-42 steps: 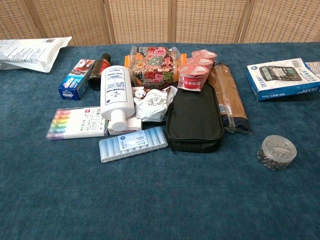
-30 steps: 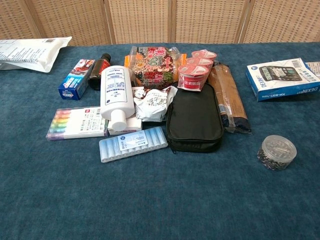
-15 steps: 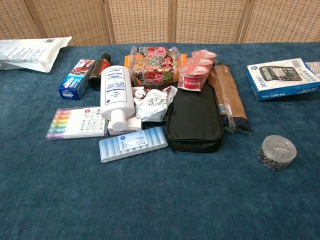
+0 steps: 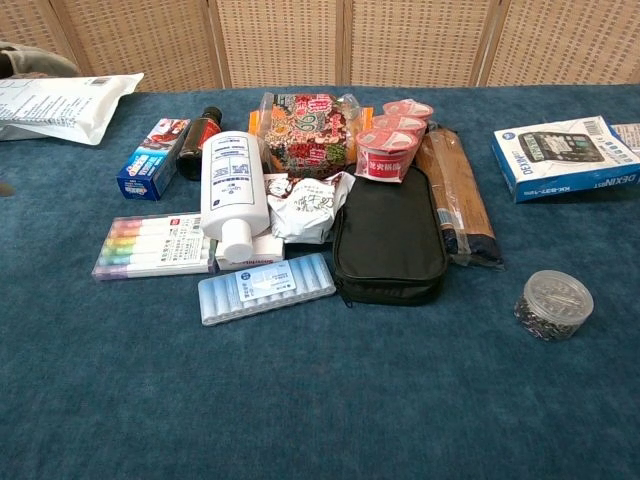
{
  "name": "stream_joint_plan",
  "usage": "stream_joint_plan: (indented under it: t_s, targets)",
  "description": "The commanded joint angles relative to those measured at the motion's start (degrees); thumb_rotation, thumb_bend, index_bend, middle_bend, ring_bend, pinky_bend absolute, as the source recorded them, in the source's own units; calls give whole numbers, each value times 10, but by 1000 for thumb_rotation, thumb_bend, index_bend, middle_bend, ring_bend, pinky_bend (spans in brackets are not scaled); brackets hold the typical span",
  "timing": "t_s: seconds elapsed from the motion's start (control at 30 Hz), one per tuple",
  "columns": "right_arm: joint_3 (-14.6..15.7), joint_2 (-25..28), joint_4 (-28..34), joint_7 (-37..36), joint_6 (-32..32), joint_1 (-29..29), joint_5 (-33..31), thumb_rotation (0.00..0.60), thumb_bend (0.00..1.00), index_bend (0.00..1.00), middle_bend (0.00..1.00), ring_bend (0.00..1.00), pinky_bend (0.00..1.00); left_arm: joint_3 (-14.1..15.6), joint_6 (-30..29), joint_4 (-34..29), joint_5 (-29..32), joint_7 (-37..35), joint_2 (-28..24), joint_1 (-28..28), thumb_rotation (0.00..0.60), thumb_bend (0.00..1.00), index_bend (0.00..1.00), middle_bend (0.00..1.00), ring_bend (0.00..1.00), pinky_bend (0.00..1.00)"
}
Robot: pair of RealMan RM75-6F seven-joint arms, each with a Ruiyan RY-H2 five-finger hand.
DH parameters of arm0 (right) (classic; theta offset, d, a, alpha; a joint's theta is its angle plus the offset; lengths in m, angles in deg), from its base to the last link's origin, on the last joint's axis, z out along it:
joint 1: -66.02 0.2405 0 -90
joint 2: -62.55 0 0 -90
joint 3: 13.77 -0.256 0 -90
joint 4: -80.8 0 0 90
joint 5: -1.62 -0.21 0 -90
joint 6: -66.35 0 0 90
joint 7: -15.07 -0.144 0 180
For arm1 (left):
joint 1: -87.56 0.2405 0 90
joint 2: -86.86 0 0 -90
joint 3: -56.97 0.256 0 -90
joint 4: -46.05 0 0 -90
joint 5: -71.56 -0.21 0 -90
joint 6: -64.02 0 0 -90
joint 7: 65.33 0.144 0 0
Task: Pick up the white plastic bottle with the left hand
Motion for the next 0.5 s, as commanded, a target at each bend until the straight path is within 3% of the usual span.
stream_joint_plan:
  t_s: [0.03,0.5]
  targets:
    - [-1,2,2,-2,-3,-1,3,600,0,0,182,0,0,-1,18,46,-11,-6,45,-35,600,202,0,0,0,0]
    - [-7,8,-2,-13,-17,-12,2,600,0,0,181,0,0,4,68,128,-19,40,137,-115,600,202,0,0,0,0]
